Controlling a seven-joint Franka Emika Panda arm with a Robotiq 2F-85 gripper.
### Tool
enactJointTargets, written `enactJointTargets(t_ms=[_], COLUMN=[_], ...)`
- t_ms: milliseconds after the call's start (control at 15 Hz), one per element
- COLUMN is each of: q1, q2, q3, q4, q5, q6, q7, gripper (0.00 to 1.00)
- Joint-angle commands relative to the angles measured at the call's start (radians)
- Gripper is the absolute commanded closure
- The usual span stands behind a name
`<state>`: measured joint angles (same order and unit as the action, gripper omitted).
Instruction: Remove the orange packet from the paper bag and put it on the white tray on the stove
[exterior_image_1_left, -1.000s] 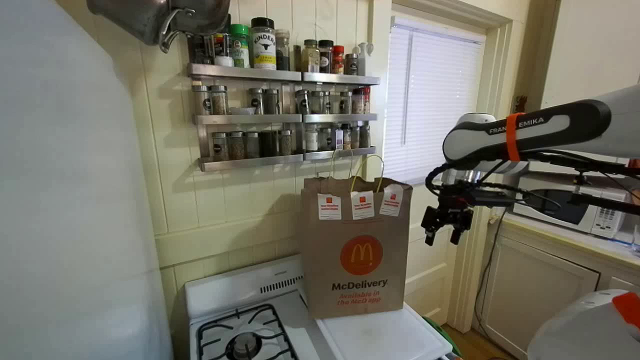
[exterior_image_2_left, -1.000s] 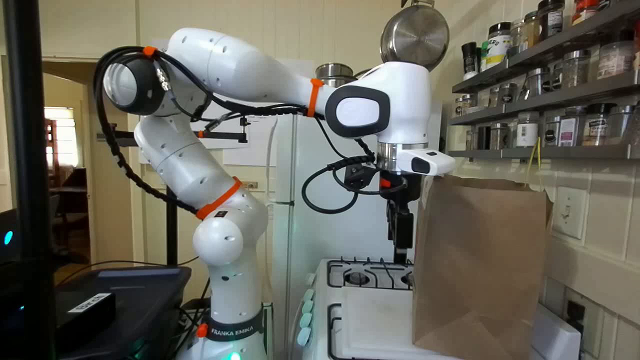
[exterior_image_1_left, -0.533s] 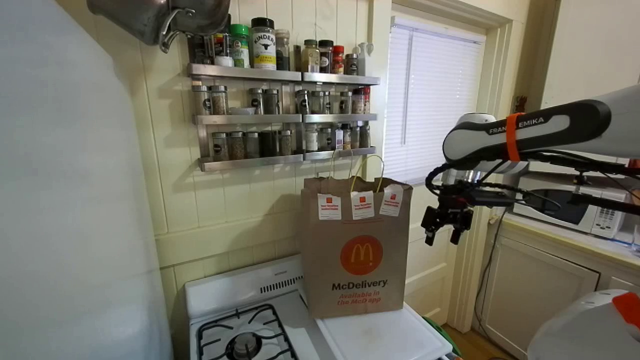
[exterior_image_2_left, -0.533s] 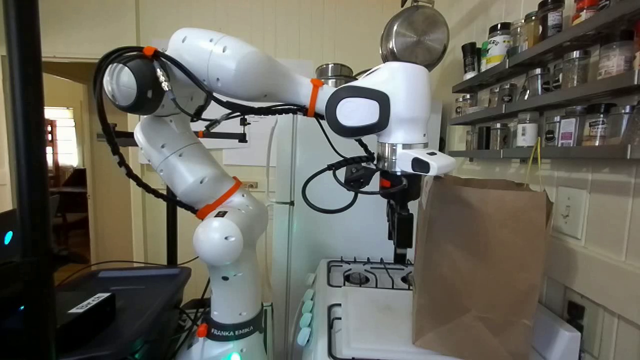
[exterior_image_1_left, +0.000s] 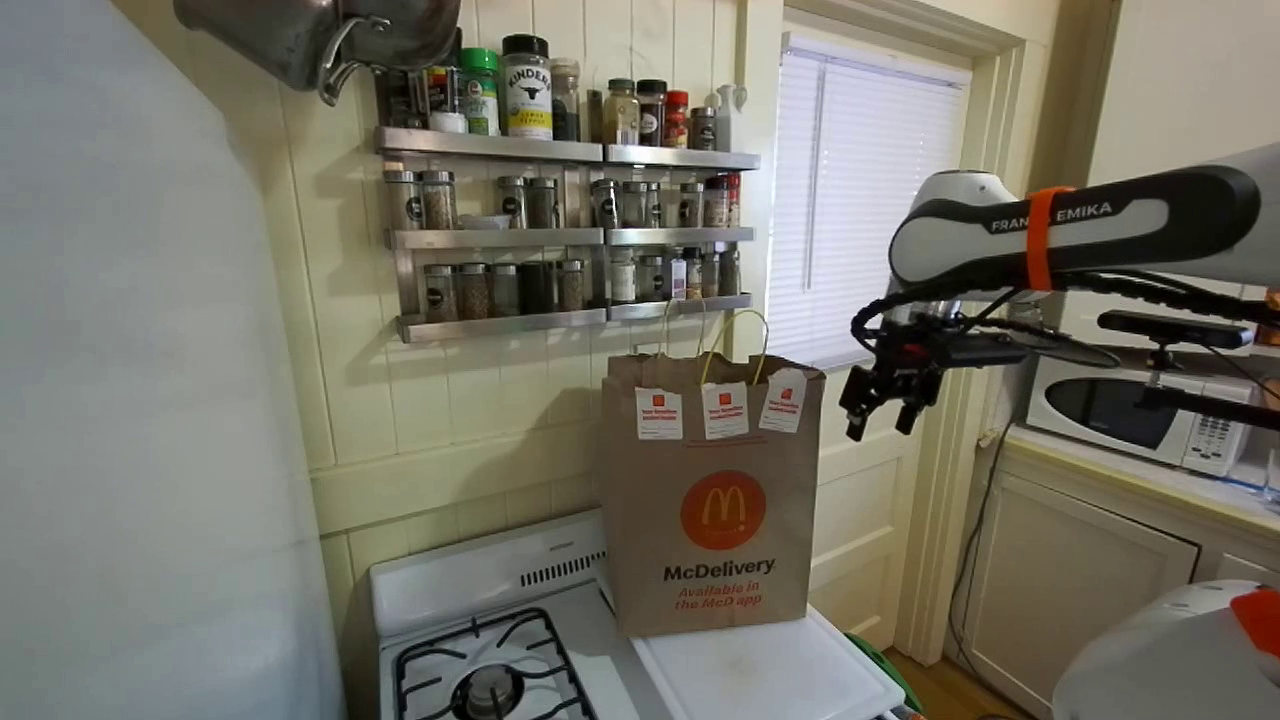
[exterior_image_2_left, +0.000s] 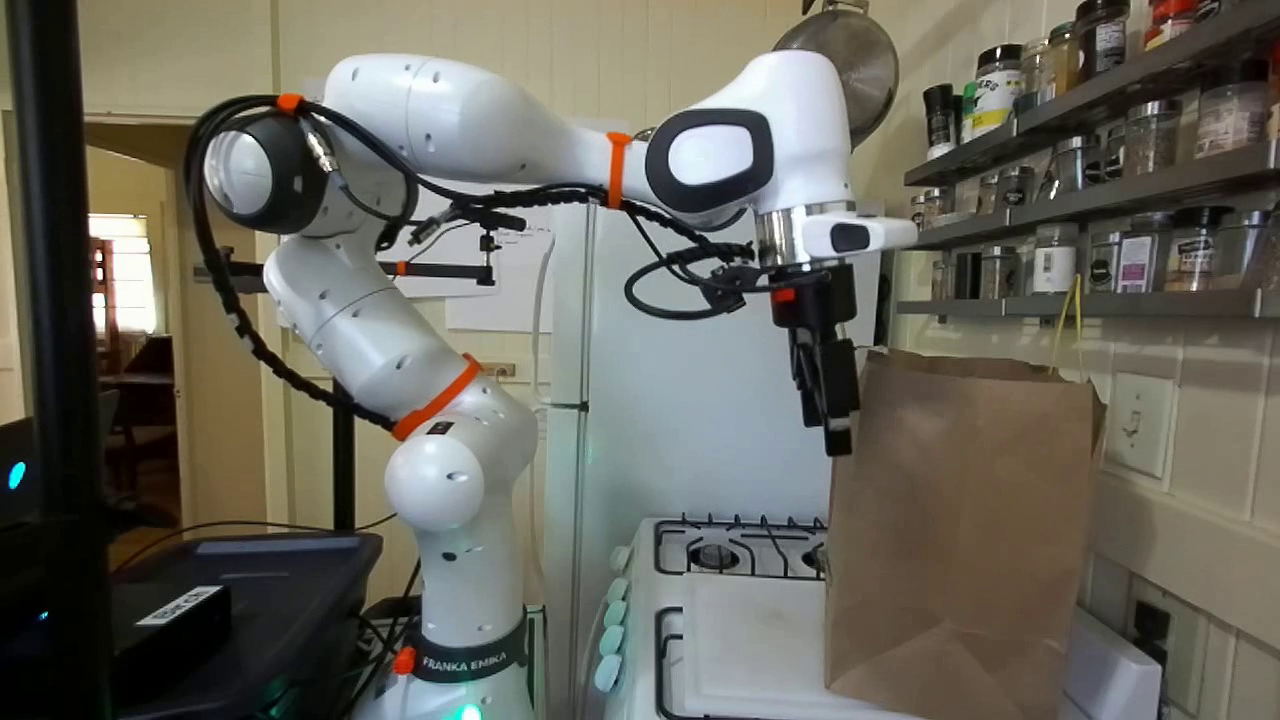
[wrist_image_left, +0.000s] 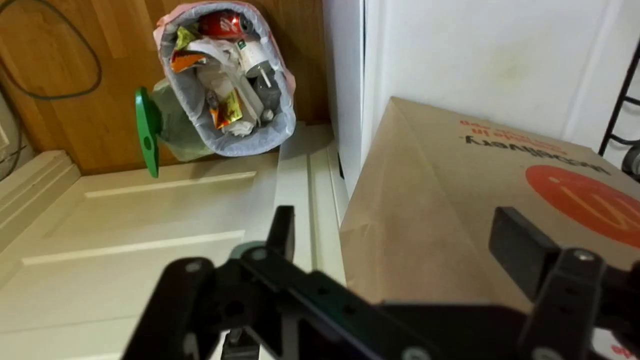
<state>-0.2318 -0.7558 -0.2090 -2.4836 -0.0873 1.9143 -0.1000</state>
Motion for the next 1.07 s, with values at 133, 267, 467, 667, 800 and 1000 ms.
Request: enactJointTargets(t_ms=[133, 267, 467, 667, 800, 1000], q1=[-0.024, -0.023, -0.016, -0.006, 0.002, 0.046], q2=[-0.025, -0.018, 0.018, 0.085, 0.139, 0.225], q3=[0.007, -0.011, -0.042, -0.072, -0.083, -0.109], q4=[0.094, 0.110, 0.120, 0.133, 0.146, 0.182], q5=[-0.096, -0.115, -0.107, -0.076, -0.052, 0.027], q6=[0.019, 0.103, 0.273, 0.435, 0.517, 0.585], q7=[0.000, -0.009, -0.010, -0.010, -0.007, -0.023], gripper=[0.00, 0.00, 0.00, 0.00, 0.00, 0.00])
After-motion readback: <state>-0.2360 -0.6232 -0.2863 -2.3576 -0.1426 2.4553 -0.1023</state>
